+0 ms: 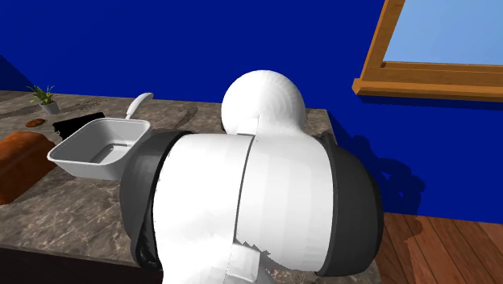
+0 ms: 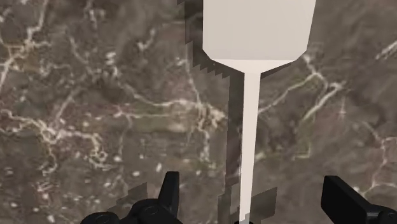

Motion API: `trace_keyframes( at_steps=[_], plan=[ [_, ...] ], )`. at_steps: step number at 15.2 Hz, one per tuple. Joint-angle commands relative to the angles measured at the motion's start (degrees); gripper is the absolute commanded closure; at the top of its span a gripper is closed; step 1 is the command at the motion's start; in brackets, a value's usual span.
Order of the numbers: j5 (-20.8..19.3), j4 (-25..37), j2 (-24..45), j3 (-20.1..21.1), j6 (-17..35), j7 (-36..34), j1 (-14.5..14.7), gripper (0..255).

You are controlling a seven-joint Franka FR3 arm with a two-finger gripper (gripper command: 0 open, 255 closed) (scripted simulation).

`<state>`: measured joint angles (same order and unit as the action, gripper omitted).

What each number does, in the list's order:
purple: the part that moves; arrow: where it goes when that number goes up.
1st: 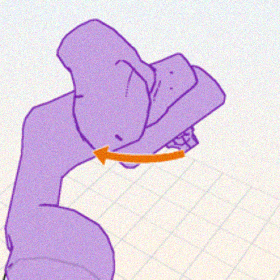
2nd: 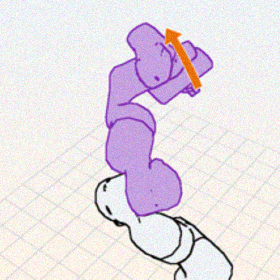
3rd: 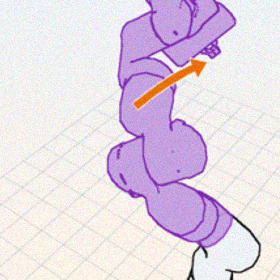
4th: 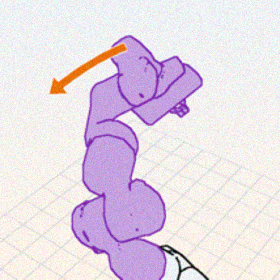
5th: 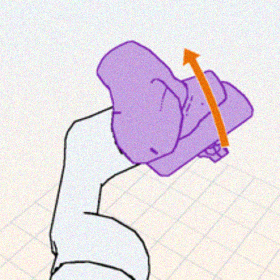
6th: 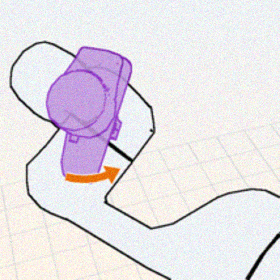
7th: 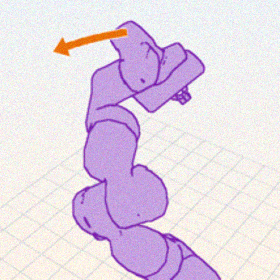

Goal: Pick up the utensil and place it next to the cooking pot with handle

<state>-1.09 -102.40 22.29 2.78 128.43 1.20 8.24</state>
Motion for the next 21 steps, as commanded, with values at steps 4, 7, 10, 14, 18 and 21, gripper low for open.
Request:
trace_keyframes(
  at_steps=[4, 7, 10, 14, 18, 21],
  plan=[
    [-0.03, -0.11, 0.36, 0.0, 0.5, -0.03, 0.02, 0],
    [-0.03, -0.12, 0.35, 0.0, 0.49, -0.03, 0.02, 0],
    [-0.03, -0.12, 0.35, 0.0, 0.49, -0.03, 0.02, 255],
    [-0.03, -0.12, 0.35, 0.0, 0.49, -0.03, 0.02, 255],
    [-0.03, -0.11, 0.36, 0.0, 0.5, -0.03, 0.02, 255],
    [0.05, 0.7, -0.74, 0.03, -1.41, 0.01, 0.0, 255]
  ],
)
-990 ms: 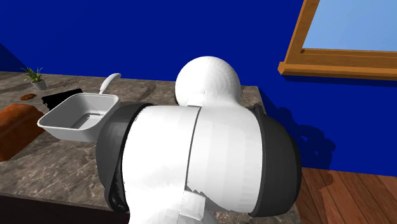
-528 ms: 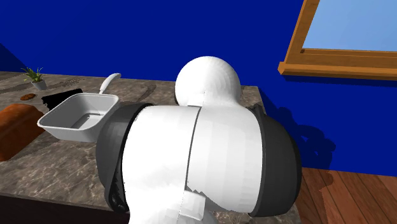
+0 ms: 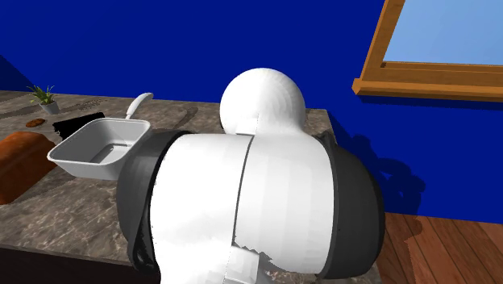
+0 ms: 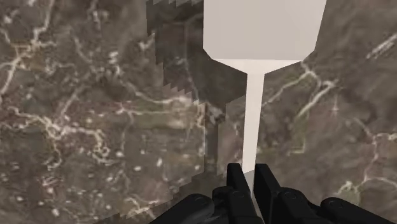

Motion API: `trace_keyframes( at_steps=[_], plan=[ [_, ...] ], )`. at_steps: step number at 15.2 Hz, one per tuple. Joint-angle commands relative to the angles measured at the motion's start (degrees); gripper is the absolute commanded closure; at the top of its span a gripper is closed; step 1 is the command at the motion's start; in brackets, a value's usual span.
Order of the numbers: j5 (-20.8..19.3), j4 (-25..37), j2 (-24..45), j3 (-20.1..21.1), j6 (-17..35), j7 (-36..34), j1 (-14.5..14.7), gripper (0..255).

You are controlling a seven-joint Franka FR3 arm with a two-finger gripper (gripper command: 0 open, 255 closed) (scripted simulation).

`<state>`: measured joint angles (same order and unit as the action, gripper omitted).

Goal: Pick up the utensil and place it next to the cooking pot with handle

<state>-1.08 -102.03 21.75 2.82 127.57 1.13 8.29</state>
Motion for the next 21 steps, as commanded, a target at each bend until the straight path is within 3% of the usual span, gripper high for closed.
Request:
trace_keyframes(
  at_steps=[1, 21],
  plan=[
    [0.05, 0.64, -0.54, 0.0, -1.19, 0.09, -0.06, 255],
    [0.37, 9.72, -5.17, 0.13, -14.89, 0.27, -0.1, 255]
  ],
)
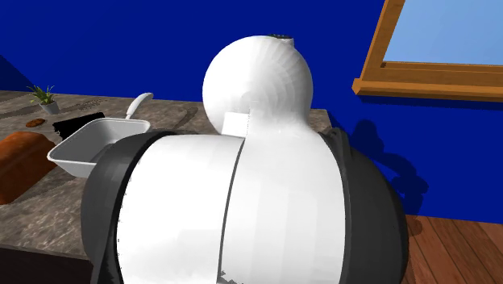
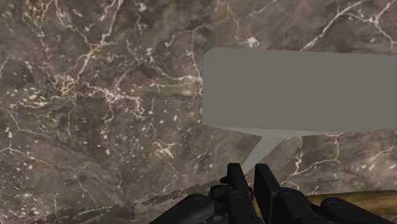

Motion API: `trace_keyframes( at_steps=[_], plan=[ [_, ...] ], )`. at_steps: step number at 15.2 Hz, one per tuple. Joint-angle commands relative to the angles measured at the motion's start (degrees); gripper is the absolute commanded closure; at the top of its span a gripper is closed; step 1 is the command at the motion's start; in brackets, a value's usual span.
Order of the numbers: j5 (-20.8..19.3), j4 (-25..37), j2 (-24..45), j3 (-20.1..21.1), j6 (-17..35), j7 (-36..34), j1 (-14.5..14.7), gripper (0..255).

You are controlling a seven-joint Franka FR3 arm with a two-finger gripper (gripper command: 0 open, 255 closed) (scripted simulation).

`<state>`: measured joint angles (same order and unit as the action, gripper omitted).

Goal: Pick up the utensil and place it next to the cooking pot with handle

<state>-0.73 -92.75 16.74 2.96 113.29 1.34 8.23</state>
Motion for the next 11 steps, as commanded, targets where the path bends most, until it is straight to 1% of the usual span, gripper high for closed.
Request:
trace_keyframes(
  at_steps=[1, 11],
  plan=[
    [0.02, 1.05, -0.26, -0.01, -1.34, 0.07, -0.04, 255],
    [0.06, 8.17, -0.68, 0.02, -8.87, 0.09, 0.0, 255]
  ],
)
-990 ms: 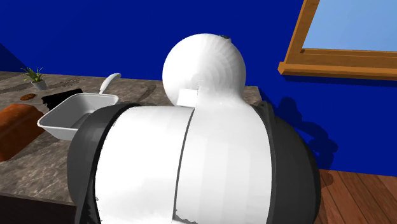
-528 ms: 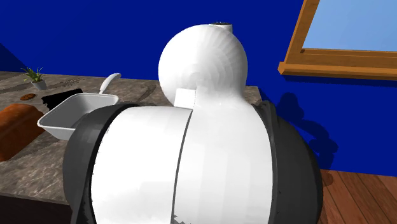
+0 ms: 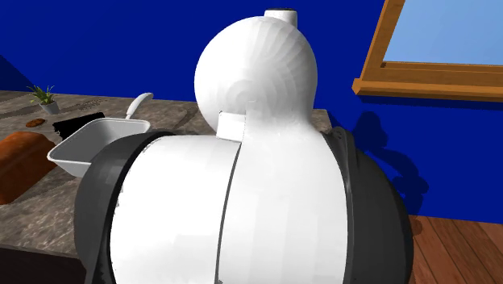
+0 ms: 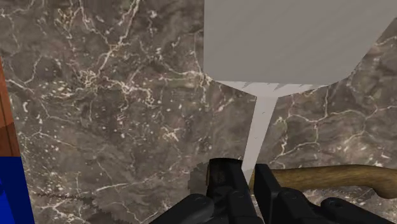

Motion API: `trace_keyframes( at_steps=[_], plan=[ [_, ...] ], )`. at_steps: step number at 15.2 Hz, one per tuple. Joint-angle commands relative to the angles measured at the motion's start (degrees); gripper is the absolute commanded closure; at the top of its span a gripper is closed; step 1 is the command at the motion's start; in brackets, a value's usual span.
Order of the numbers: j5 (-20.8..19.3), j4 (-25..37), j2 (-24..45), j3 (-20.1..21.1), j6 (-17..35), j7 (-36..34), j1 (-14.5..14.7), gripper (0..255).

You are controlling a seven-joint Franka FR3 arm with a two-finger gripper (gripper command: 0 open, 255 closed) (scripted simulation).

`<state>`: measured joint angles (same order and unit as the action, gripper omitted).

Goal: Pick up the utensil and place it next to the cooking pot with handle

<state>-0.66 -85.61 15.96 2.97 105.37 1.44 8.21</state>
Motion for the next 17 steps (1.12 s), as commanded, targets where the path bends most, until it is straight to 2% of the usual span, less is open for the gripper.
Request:
trace_keyframes(
  at_steps=[1, 10, 17],
  plan=[
    [-0.01, 1.85, 0.13, 0.01, -1.75, -0.01, 0.03, 255],
    [-0.05, 9.45, 1.04, 0.03, -8.43, -0.03, 0.11, 255],
    [-0.63, -1.63, -6.92, 2.95, -5.36, -7.89, 4.88, 255]
  ],
)
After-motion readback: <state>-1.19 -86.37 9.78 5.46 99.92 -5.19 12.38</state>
